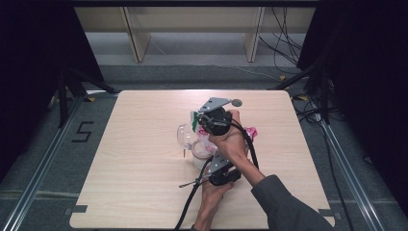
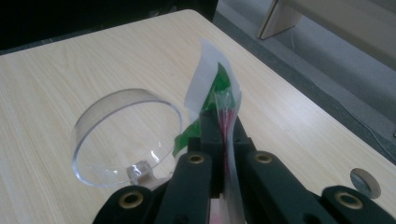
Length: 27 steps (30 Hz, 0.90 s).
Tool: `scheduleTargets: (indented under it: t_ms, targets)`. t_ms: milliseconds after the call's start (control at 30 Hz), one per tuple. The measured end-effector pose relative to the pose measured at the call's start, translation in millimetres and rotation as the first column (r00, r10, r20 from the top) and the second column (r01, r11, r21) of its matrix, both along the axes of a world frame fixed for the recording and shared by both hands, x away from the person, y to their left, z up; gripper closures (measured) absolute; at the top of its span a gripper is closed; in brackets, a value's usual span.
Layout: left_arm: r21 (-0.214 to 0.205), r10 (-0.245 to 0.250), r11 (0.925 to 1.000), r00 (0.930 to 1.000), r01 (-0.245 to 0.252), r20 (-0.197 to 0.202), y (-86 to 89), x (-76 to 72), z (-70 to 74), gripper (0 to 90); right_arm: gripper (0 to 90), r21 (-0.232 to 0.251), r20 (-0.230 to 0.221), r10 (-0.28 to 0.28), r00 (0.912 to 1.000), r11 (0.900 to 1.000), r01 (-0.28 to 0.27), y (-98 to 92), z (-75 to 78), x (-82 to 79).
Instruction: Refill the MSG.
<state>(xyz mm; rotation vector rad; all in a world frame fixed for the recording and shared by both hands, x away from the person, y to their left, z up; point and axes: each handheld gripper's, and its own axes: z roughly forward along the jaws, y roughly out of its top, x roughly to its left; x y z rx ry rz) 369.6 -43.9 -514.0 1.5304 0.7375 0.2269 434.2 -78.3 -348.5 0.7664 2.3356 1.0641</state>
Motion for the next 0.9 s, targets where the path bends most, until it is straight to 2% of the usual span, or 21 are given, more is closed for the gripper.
scheduleTargets:
  t_ms: [233,300,333,367,467,500,567,600,667,700,767,800,867,900]
  targets:
    - [-0.008,-0.007,0.9999,1.0,0.007,0.0,-1.5,-0.7,0.1,75.1,90.0,-0.003,0.014,-0.001,0.9999,1.0,0.001,-1.2,-1.2,1.1]
    - [-0.008,-0.006,1.0,1.0,0.006,0.001,-1.2,-1.0,0.8,75.0,90.0,0.01,0.004,-0.004,1.0,0.9999,0.004,-2.0,0.4,0.0]
    - [-0.004,-0.006,1.0,1.0,0.006,0.005,-1.0,-0.5,0.9,75.0,90.0,0.015,0.017,0.002,0.9998,0.9999,-0.002,-3.3,0.7,1.3]
    - [-0.007,-0.009,0.9999,1.0,0.009,0.002,-2.2,-0.3,0.5,75.1,90.0,0.017,0.003,-0.003,1.0,0.9998,0.003,-4.7,1.3,1.8]
    - [-0.009,-0.012,0.9999,0.9999,0.012,-0.001,-3.0,-0.3,0.6,75.1,90.0,0.002,0.004,-0.01,0.9999,0.9999,0.01,-3.3,-0.5,2.0]
    - [-0.006,-0.009,0.9999,1.0,0.009,0.002,-2.7,0.3,0.4,75.1,90.0,0.017,0.001,-0.017,0.9999,0.9997,0.017,-2.9,-0.8,1.8]
    - [-0.011,-0.013,0.9999,0.9999,0.013,-0.005,-2.3,0.4,0.6,75.1,90.0,0.015,0.006,-0.012,0.9999,0.9998,0.012,-3.3,-1.7,3.3]
    - [-0.016,-0.01,0.9998,0.9999,0.01,0.0,-2.1,0.0,1.0,75.1,90.0,0.009,-0.017,-0.011,0.9998,0.9999,0.011,-1.6,-0.5,1.7]
    - [-0.013,-0.007,0.9999,1.0,0.007,0.003,-1.5,0.0,1.6,75.1,90.0,0.006,-0.017,-0.016,0.9997,0.9998,0.016,-1.1,-0.2,1.1]
    - [-0.01,-0.009,0.9999,1.0,0.009,0.001,-0.7,-0.1,2.2,75.1,90.0,0.013,0.008,-0.007,0.9999,0.9999,0.007,-1.7,0.5,2.7]
    - [-0.012,-0.009,0.9999,1.0,0.009,0.001,-0.9,-0.2,2.1,75.1,90.0,0.008,0.012,-0.002,0.9999,1.0,0.002,-1.2,0.8,2.3]
    - [-0.014,-0.009,0.9999,1.0,0.009,0.002,-1.0,-0.4,2.1,75.1,90.0,0.007,-0.013,-0.013,0.9998,0.9999,0.013,-0.4,1.2,0.4]
    - [-0.002,0.001,1.0,1.0,-0.001,-0.007,0.0,-1.3,3.0,75.1,90.0,0.002,0.002,0.002,1.0,1.0,-0.002,-0.9,1.6,2.0]
    - [-0.013,-0.009,0.9999,1.0,0.009,0.0,0.1,-0.1,2.2,75.1,90.0,0.004,0.015,0.006,0.9999,1.0,-0.006,-1.0,0.9,2.8]
